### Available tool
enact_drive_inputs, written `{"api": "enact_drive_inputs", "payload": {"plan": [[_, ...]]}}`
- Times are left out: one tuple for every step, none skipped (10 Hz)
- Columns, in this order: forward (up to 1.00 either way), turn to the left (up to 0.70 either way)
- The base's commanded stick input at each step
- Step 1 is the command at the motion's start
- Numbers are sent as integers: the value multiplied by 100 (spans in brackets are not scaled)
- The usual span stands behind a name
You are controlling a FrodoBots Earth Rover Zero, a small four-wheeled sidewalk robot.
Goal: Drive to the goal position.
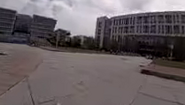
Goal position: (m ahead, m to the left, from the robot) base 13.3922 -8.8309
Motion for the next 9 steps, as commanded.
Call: {"api": "enact_drive_inputs", "payload": {"plan": [[70, 0], [70, 0], [70, 0], [70, 0], [70, 0], [70, 0], [70, 0], [70, 0], [70, 0]]}}
